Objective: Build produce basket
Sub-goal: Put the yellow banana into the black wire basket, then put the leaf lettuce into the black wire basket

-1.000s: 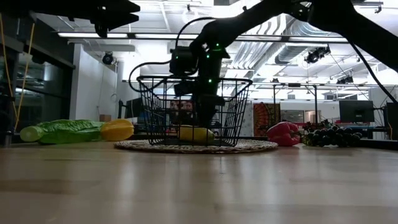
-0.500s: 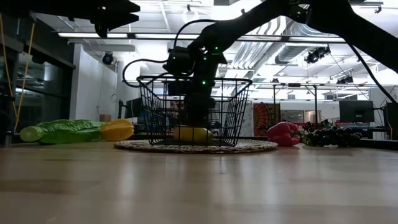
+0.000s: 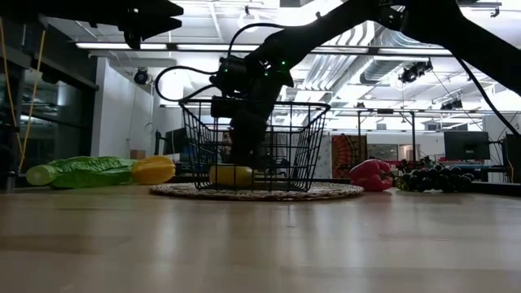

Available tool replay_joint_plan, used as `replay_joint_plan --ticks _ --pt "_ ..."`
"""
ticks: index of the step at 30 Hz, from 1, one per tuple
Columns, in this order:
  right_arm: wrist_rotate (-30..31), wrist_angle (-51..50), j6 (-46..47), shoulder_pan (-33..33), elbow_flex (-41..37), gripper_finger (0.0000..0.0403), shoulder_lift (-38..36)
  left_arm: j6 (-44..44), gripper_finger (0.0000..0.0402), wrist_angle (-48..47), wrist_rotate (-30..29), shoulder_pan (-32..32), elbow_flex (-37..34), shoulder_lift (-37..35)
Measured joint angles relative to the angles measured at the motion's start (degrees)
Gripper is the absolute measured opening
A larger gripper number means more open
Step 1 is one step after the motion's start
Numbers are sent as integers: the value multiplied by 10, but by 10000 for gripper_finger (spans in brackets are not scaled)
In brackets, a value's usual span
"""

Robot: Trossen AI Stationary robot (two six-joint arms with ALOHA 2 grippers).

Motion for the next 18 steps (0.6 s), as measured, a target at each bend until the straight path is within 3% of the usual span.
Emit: replay_joint_plan --ticks 6,10,13,18 --pt "66 -23 -3 -4 0 0 -2 0 195 0 0 0 0 0" --pt "73 -46 -4 -19 0 0 -18 0 195 0 0 0 0 0" --pt "61 -76 -2 -33 0 0 -45 0 195 0 0 0 0 0" --pt "-17 -96 17 -57 0 0 -105 0 195 -2 0 0 0 0"
